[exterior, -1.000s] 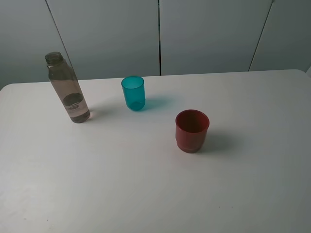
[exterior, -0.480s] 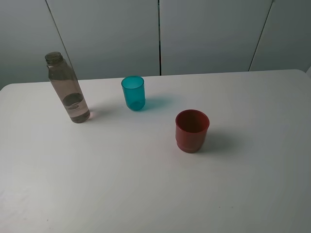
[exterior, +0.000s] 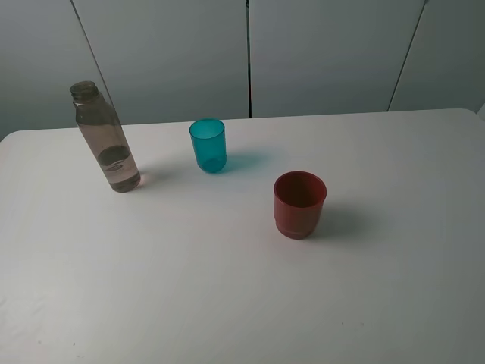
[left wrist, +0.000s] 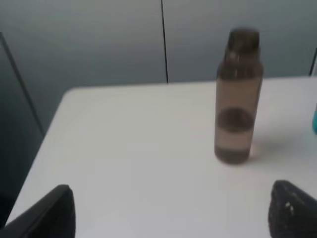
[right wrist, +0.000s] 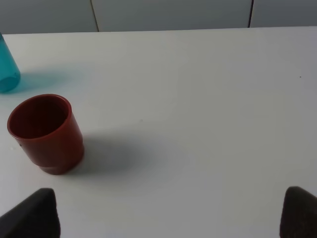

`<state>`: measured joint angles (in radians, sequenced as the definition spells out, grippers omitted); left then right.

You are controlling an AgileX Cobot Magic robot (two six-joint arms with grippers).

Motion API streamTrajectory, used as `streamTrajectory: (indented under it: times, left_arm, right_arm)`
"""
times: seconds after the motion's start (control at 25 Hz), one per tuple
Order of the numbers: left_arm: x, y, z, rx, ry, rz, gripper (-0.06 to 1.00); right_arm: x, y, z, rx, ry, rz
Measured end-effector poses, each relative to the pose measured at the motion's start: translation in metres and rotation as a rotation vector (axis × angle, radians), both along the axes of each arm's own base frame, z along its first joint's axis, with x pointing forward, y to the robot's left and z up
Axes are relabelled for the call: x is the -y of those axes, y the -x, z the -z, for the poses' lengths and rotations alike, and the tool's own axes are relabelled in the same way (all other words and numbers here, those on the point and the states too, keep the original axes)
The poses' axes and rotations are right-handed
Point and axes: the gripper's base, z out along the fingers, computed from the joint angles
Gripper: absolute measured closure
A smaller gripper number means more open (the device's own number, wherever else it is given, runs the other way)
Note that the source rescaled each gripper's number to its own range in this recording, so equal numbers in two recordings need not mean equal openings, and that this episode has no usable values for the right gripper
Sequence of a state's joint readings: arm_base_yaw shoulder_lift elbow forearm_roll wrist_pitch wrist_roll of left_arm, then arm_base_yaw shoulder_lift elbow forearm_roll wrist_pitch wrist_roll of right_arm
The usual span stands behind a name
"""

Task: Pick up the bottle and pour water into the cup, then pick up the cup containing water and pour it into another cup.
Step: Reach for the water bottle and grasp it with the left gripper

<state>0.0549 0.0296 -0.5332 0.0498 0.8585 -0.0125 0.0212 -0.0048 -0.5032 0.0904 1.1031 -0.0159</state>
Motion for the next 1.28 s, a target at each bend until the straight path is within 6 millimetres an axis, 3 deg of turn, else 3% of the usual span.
streamTrajectory:
  times: [0.24, 0.4, 0.72, 0.96, 1.28]
  left_arm:
    - [-0.001, -0.056, -0.019, 0.047, -0.005, 0.030, -0.06]
    - [-0.002, -0.098, -0.015, 0.012, -0.007, 0.035, -0.06]
    - [0.001, -0.167, 0.040, -0.009, 0.001, 0.079, -0.06]
    - [0.018, -0.200, 0.068, -0.037, 0.004, 0.170, -0.06]
    - [0.023, -0.234, 0.110, -0.067, 0.015, 0.181, -0.06]
  right_arm:
    - [0.000, 0.000, 0.000, 0.000, 0.000, 0.000]
    - [0.000, 0.000, 0.000, 0.000, 0.000, 0.000]
    - [0.000, 0.000, 0.000, 0.000, 0.000, 0.000]
    - [0.000, 0.000, 0.000, 0.000, 0.000, 0.000]
    - [0.000, 0.000, 0.000, 0.000, 0.000, 0.000]
